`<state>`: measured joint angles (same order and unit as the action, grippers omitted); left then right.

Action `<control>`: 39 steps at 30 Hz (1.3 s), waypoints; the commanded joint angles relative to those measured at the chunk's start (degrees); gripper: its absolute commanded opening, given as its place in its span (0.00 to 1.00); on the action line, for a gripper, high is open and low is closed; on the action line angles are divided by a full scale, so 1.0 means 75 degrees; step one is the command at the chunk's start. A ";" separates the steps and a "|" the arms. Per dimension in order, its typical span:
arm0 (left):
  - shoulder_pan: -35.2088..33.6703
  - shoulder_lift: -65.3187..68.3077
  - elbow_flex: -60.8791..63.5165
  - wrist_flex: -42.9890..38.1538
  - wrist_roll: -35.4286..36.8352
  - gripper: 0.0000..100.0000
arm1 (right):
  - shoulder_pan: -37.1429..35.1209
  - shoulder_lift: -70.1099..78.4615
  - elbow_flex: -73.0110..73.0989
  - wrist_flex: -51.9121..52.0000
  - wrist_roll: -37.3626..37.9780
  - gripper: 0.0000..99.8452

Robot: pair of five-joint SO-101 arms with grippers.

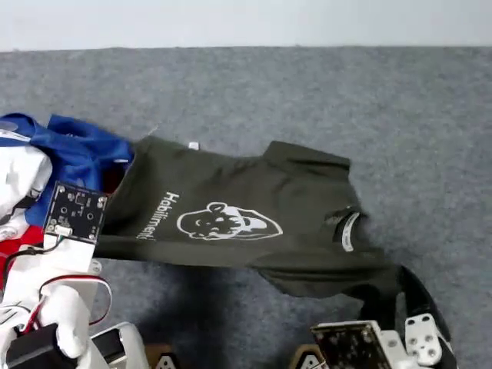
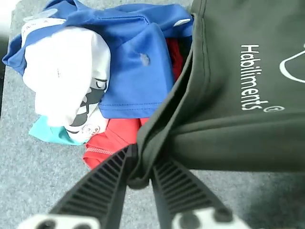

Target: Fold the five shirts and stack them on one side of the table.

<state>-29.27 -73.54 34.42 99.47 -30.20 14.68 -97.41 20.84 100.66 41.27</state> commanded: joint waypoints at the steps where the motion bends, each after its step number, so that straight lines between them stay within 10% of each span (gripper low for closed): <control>1: -0.0082 0.0000 -0.0006 0.0141 -0.0070 0.01 | 0.0100 0.0029 0.0492 0.0311 0.0012 0.01; 16: 0.2790 0.5146 -0.1401 -0.2415 0.1242 0.01 | -0.0721 0.0041 0.4595 -0.1999 0.0059 0.01; 39: 0.2919 1.4992 -1.0368 -0.2544 0.1864 0.01 | -0.0721 0.6113 0.5462 -0.9313 -0.0363 0.01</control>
<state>-7.38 34.07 -35.38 80.13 -16.66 9.32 -58.02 62.07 37.27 39.25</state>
